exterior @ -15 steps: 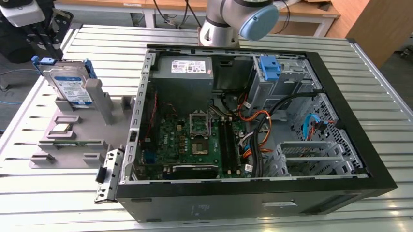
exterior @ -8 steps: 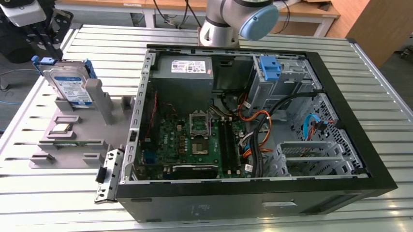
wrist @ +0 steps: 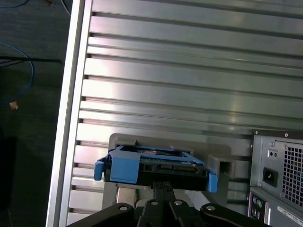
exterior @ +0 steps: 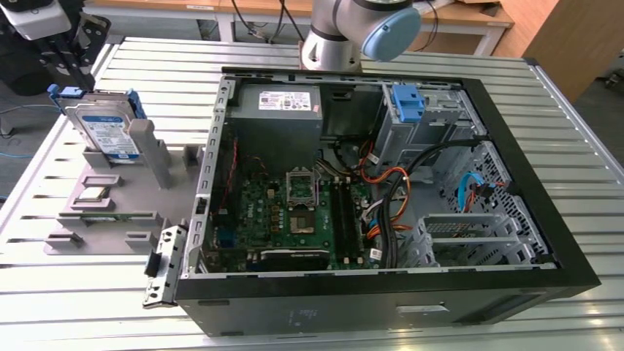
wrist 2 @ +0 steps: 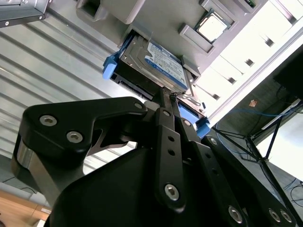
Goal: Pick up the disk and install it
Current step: 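Pick up the disk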
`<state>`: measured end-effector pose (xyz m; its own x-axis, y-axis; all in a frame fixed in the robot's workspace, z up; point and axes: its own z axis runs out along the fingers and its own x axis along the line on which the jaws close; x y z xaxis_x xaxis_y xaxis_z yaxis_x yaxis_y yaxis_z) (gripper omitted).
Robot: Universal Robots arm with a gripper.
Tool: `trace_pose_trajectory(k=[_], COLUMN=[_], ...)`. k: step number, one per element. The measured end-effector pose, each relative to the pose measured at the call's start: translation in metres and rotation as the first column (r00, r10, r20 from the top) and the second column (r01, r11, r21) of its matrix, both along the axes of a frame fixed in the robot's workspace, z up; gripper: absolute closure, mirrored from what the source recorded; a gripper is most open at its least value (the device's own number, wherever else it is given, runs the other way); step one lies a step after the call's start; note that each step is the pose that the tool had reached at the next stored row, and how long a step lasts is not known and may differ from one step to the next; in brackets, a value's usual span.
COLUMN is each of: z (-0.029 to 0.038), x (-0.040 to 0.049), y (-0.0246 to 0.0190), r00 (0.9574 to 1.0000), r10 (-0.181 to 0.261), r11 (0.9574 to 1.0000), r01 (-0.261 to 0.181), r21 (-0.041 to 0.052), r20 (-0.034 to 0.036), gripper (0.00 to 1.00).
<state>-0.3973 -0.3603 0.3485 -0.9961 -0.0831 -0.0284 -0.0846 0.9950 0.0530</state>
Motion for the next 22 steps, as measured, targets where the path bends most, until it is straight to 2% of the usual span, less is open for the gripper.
trace_pose_trajectory(k=[22], z=[-0.0004], x=[0.0016], y=[0.0000], r00=[1.0000], r10=[0.008], r11=[1.0000], r01=[-0.008], r21=[0.0001], r20=[-0.0001], gripper=[0.89])
